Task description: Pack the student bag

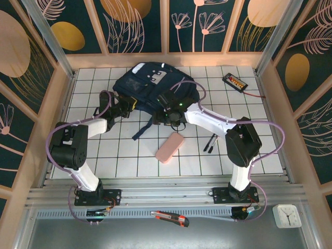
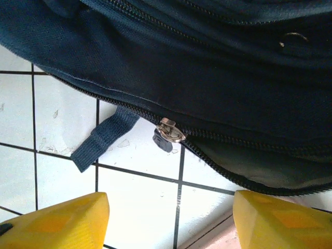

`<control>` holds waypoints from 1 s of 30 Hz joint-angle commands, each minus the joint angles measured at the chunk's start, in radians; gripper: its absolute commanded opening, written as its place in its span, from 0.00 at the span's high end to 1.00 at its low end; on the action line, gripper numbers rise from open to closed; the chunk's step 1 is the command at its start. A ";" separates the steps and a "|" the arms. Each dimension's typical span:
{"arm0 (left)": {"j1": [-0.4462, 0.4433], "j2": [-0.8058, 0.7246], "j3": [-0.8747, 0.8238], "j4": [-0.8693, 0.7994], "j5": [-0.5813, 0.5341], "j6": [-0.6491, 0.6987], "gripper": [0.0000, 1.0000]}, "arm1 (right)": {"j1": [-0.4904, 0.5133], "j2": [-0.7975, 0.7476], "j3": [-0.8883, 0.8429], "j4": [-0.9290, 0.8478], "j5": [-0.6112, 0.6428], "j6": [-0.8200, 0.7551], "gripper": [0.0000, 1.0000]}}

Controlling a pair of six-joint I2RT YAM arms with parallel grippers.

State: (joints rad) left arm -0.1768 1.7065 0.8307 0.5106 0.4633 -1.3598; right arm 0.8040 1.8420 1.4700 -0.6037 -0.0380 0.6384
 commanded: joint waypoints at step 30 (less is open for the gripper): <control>-0.057 -0.108 0.054 0.045 0.014 -0.120 1.00 | 0.021 0.096 0.168 -0.112 0.329 -0.028 0.64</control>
State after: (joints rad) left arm -0.2226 1.6535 0.8455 0.5026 0.4332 -1.4082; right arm 0.8326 1.9274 1.6104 -0.7296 0.2478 0.6178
